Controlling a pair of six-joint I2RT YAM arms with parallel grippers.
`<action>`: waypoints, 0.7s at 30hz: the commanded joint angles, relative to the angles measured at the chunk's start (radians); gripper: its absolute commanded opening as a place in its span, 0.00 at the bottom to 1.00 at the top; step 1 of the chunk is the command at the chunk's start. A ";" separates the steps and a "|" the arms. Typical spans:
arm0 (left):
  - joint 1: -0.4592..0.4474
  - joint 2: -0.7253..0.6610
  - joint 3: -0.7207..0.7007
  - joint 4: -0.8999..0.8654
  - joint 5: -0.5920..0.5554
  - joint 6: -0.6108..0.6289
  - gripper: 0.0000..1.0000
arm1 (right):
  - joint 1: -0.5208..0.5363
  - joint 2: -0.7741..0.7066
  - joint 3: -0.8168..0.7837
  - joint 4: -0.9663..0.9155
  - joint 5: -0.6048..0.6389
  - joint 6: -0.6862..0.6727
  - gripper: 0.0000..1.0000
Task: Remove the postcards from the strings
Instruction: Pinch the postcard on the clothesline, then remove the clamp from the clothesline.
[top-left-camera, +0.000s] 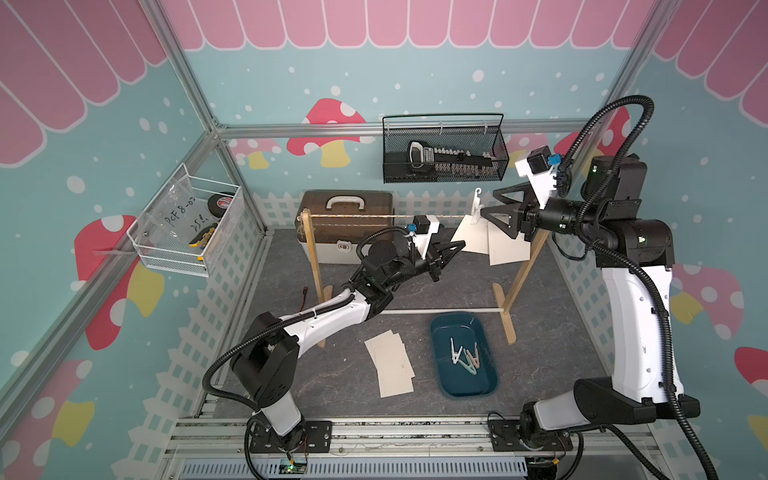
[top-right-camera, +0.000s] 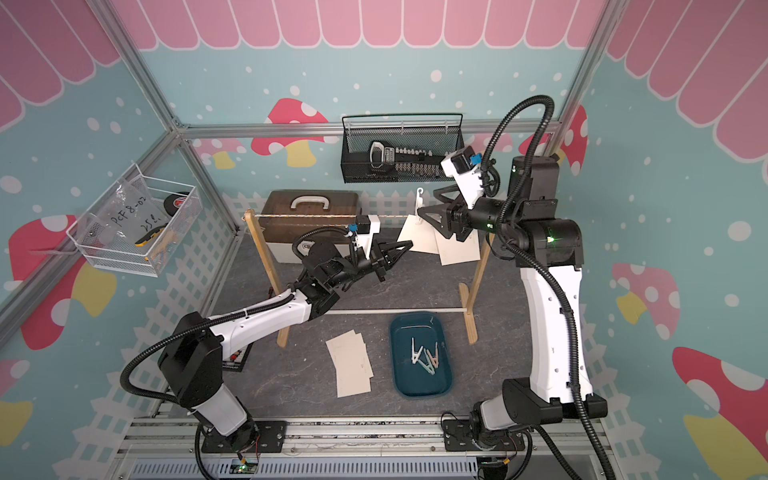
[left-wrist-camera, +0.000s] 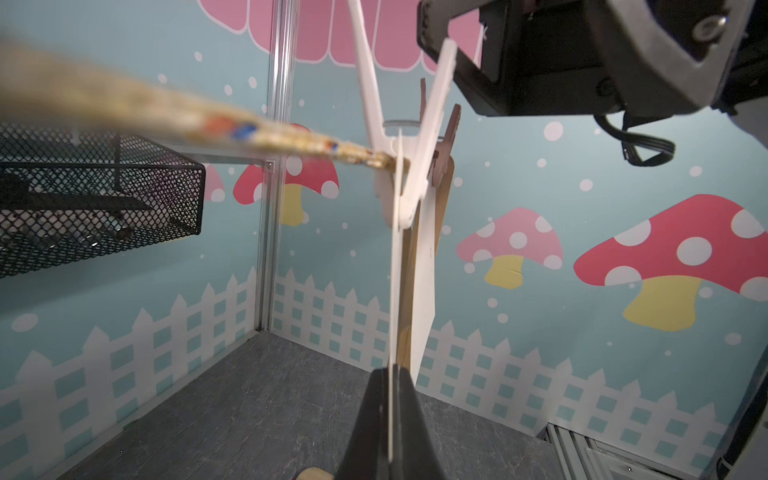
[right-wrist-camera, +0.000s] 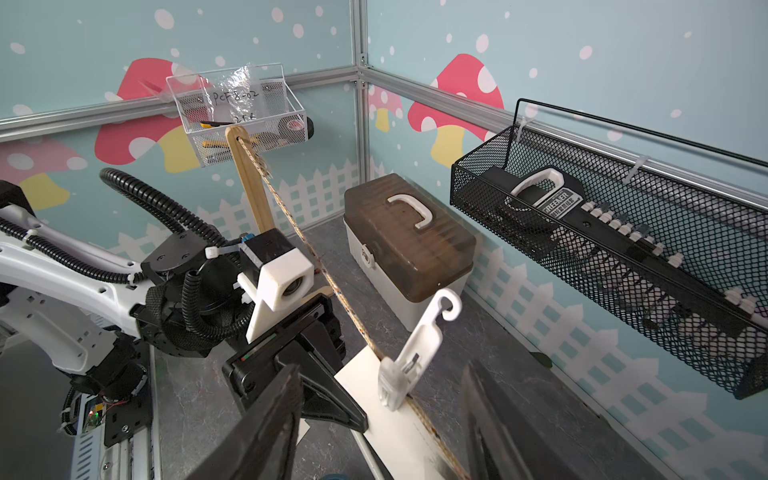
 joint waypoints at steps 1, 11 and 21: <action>0.025 0.023 0.041 0.046 0.100 -0.057 0.00 | -0.004 0.001 -0.012 0.032 -0.017 -0.016 0.62; 0.048 0.054 0.077 0.113 0.233 -0.137 0.00 | -0.004 0.041 -0.010 0.074 -0.100 0.016 0.71; 0.058 0.057 0.095 0.092 0.260 -0.139 0.00 | 0.005 0.103 0.032 0.093 -0.167 0.079 0.73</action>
